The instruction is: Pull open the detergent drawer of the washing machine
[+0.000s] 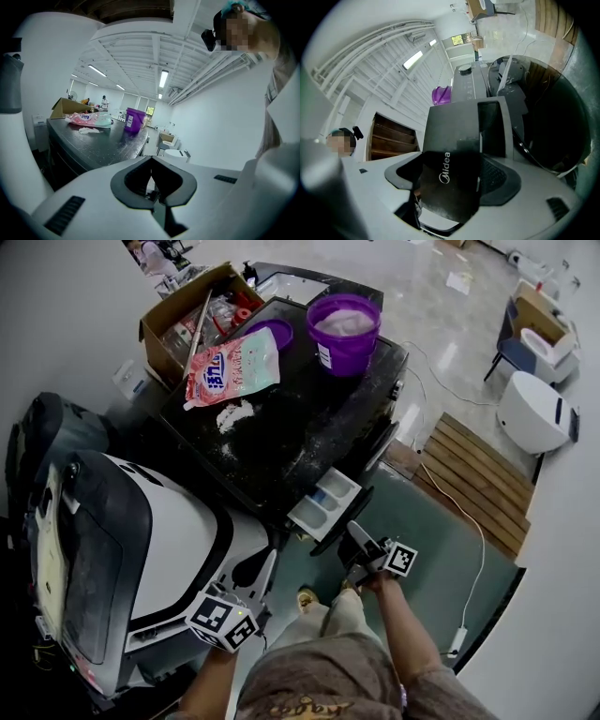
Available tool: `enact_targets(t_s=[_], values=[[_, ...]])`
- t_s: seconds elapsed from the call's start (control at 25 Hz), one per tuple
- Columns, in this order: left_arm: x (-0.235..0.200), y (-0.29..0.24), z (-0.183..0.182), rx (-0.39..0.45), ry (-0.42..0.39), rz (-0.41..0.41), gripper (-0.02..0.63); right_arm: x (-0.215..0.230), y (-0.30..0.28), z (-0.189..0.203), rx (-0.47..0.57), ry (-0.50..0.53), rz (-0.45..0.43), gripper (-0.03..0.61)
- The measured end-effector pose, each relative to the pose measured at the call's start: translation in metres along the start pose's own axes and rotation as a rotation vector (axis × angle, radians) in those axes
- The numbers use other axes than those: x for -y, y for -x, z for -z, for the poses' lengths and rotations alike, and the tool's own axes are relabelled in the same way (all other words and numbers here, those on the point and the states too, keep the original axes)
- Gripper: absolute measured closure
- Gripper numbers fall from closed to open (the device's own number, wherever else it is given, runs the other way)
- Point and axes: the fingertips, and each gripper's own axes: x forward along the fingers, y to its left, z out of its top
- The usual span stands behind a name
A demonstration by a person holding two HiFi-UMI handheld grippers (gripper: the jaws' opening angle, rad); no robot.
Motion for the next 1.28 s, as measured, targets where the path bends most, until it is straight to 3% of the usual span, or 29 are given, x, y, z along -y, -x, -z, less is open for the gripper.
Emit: enact_targets(t_s=[0.56, 1.28], values=[[0.027, -0.021, 0.006, -0.033, -0.01, 0.077, 0.591, -0.016, 0.042, -0.009, 0.044, 0.017, -0.005, 0.224], [0.029, -0.026, 0.013, -0.061, -0.017, 0.121, 0.591, -0.009, 0.053, -0.006, 0.074, 0.023, 0.014, 0.242]])
